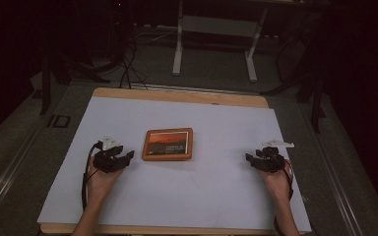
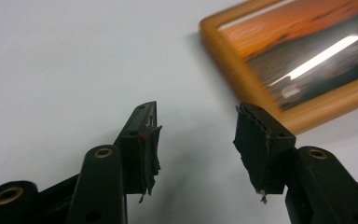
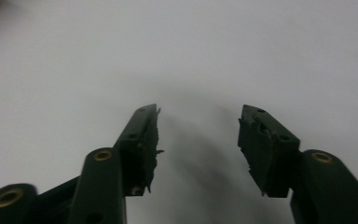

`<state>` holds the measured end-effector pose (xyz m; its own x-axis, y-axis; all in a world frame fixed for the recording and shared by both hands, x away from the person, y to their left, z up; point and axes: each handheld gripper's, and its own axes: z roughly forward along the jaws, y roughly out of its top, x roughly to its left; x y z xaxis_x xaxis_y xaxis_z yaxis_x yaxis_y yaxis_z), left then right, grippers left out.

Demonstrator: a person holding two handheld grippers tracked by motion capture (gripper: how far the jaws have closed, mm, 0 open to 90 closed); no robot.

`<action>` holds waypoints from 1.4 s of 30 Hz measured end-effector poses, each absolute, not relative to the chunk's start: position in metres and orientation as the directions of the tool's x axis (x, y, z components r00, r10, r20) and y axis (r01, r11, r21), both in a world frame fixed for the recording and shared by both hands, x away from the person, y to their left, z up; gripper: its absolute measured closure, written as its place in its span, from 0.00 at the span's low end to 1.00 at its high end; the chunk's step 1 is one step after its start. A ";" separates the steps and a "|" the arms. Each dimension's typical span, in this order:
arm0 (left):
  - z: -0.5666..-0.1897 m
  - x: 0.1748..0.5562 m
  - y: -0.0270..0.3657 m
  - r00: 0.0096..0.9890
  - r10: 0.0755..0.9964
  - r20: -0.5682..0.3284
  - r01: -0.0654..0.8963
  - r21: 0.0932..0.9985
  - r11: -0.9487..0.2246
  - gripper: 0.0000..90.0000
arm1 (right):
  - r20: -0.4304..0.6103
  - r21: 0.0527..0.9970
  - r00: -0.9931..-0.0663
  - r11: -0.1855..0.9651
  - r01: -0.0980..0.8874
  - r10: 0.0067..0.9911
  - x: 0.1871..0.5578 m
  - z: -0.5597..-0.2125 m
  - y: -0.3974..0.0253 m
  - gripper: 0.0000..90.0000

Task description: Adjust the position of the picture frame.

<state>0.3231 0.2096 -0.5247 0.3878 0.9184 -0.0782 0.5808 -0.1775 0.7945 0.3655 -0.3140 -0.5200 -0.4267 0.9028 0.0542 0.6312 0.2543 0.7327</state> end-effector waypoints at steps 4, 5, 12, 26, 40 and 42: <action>-0.522 0.323 0.213 0.415 0.904 -0.098 0.571 0.802 -0.175 0.54 | 0.067 0.753 -0.466 0.262 0.604 0.882 0.360 -0.515 -0.299 0.59; -0.522 0.322 0.213 0.419 0.901 -0.113 0.570 0.806 -0.163 0.54 | 0.073 0.758 -0.474 0.261 0.598 0.877 0.359 -0.513 -0.296 0.60; -0.517 0.323 0.208 0.461 0.881 -0.108 0.556 0.809 -0.192 0.54 | 0.107 0.772 -0.541 0.273 0.574 0.834 0.355 -0.500 -0.268 0.63; -0.499 0.341 0.199 0.546 0.829 -0.119 0.554 0.794 -0.251 0.55 | 0.109 0.785 -0.676 0.354 0.508 0.728 0.360 -0.477 -0.192 0.65; -0.482 0.362 0.187 0.589 0.804 -0.084 0.527 0.794 -0.303 0.55 | 0.139 0.771 -0.694 0.362 0.523 0.707 0.372 -0.483 -0.136 0.60; -0.481 0.366 0.184 0.602 0.794 -0.082 0.522 0.793 -0.314 0.54 | 0.137 0.769 -0.694 0.366 0.524 0.707 0.373 -0.485 -0.134 0.59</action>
<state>0.3656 0.1838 -0.4806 0.6020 0.7943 -0.0817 0.5225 -0.3144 0.7925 0.3731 -0.1337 -0.4847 -0.6940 0.7068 0.1368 0.5243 0.3660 0.7689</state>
